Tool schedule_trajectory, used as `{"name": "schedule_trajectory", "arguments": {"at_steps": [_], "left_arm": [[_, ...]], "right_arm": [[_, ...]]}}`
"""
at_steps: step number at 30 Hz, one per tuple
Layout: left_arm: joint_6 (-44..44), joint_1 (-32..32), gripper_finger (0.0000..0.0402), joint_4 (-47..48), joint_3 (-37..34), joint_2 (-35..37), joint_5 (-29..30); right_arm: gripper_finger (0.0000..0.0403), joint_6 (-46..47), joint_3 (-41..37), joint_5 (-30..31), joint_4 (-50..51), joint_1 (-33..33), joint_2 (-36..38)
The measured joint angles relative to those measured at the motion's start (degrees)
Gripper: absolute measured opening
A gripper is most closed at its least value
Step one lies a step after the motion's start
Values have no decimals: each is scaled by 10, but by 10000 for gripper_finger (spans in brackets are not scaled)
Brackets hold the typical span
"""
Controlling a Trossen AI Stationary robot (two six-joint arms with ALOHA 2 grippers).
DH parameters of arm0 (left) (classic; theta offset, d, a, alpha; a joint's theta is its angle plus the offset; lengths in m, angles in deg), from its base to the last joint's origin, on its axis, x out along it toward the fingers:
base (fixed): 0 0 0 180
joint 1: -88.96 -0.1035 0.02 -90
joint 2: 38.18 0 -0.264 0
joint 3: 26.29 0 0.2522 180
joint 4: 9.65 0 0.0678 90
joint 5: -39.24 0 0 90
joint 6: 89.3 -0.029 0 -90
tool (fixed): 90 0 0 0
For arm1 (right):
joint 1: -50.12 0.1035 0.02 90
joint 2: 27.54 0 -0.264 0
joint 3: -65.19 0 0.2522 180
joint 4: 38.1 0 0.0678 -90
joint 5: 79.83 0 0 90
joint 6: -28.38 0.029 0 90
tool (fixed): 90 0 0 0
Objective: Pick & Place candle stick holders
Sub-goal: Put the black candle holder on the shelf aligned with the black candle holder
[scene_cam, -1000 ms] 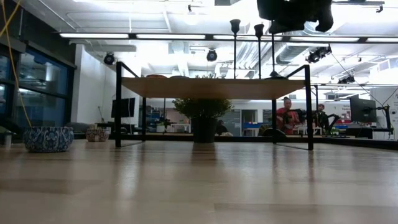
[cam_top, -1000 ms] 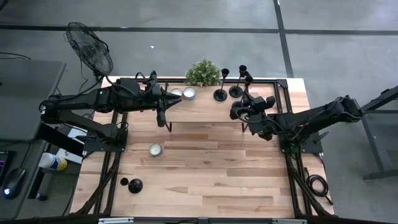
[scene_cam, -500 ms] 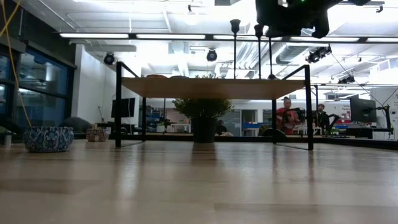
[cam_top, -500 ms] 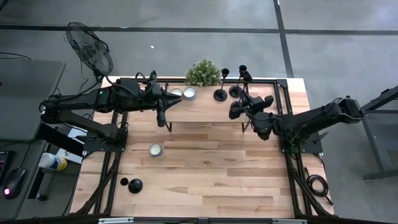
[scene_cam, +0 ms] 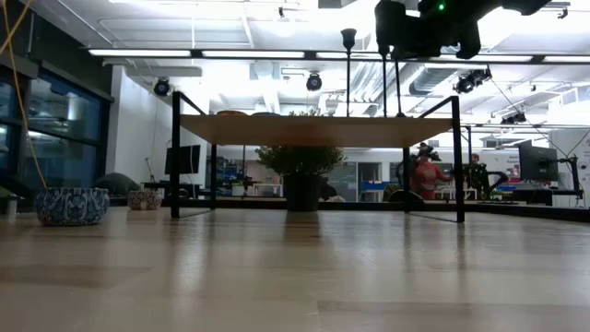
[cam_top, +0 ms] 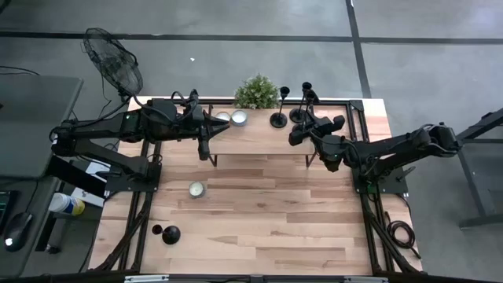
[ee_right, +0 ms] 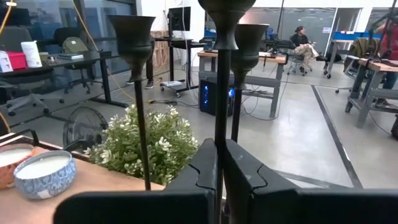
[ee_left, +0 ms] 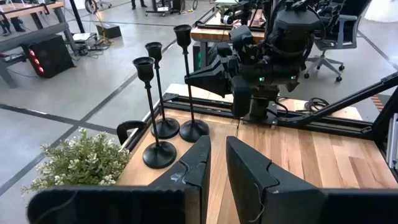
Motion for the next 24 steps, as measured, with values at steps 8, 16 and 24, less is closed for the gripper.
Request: {"name": "schedule_trajectory", "arguments": {"at_steps": [8,16,24], "left_arm": [[0,0,51,0,0,0,0],[0,0,51,0,0,0,0],[0,0,51,0,0,0,0]], "right_arm": [[0,5,0,-4,8,-1,0],[0,53,2,-1,46,-1,1],[0,56,2,-2,49,-1,1]]}}
